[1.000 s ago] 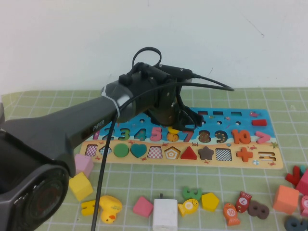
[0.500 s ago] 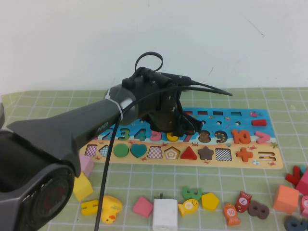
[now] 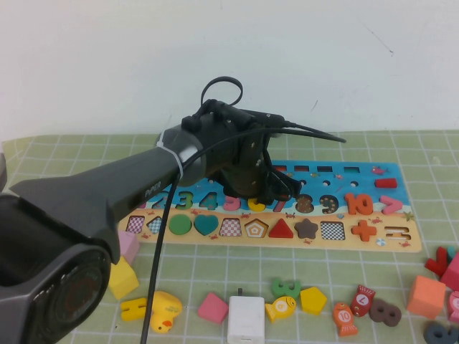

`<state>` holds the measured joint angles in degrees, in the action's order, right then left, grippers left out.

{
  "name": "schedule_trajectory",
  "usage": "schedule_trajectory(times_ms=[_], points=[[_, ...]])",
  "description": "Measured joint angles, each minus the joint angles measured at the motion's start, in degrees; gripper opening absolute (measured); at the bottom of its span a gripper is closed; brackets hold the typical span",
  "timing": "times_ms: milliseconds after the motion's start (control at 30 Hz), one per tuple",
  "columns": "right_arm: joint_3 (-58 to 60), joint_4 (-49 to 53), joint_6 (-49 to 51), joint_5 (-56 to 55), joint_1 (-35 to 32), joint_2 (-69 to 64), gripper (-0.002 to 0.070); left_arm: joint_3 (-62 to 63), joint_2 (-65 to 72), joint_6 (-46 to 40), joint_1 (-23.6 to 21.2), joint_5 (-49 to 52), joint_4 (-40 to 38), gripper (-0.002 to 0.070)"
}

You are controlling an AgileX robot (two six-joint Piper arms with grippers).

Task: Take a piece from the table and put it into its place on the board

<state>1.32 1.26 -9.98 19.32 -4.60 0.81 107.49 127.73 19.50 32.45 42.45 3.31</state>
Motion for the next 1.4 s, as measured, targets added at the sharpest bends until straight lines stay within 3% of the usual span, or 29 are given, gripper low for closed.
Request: schedule_trajectory(times_ms=[133,433,767,867,1133,1400], points=[[0.0,0.0,0.0,0.0,0.0,0.0,-0.0003,0.0,0.0,-0.7,0.0,0.1,-0.5,0.0252],[0.0,0.0,0.0,0.0,0.0,0.0,-0.0003,2.4,0.2,-1.2,0.0,3.0,-1.1,0.0359],[0.0,-0.4,0.0,0.0,0.0,0.0,-0.0003,8.7,0.3,-3.5,0.0,6.9,-4.7,0.0364],[0.0,-0.4,0.0,0.0,0.0,0.0,-0.0003,8.7,0.6,-5.3,0.0,7.3,-7.0,0.0317],[0.0,-1.3,0.0,0.0,0.0,0.0,-0.0003,8.8,2.7,-6.8,0.0,7.7,-8.1,0.0102],[0.0,-1.3,0.0,0.0,0.0,0.0,-0.0003,8.9,3.6,-7.1,0.0,7.0,-8.1,0.0033]])
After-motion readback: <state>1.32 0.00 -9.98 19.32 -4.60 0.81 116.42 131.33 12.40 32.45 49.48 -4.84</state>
